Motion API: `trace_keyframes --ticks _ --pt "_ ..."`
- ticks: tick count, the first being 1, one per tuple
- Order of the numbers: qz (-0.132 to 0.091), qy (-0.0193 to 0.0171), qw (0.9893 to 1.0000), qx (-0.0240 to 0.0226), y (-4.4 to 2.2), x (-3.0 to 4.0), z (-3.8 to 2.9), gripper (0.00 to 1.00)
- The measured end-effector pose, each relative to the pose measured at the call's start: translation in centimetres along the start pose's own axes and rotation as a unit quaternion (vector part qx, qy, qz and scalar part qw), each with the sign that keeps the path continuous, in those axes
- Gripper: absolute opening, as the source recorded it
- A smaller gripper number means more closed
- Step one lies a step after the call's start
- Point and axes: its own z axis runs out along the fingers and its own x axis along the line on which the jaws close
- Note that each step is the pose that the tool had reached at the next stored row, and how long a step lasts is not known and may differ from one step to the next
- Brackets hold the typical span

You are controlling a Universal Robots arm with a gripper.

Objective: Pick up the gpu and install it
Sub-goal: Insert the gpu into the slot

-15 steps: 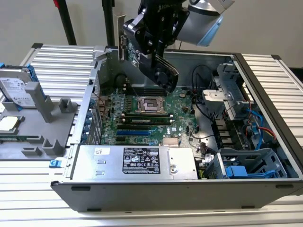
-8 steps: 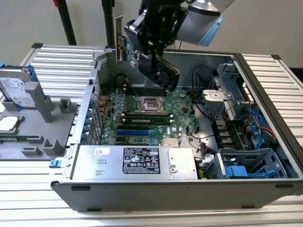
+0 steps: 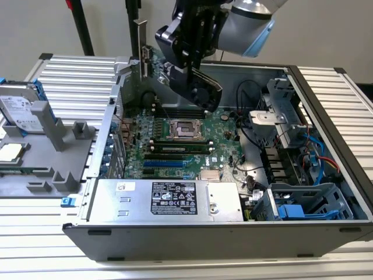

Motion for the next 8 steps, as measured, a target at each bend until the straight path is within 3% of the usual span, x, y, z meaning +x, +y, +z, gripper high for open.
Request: trace_keyframes --ticks 8 --pt "-0.042 0.0025 0.9991 -0.0006 0.0 0.0 0.0 0.0"
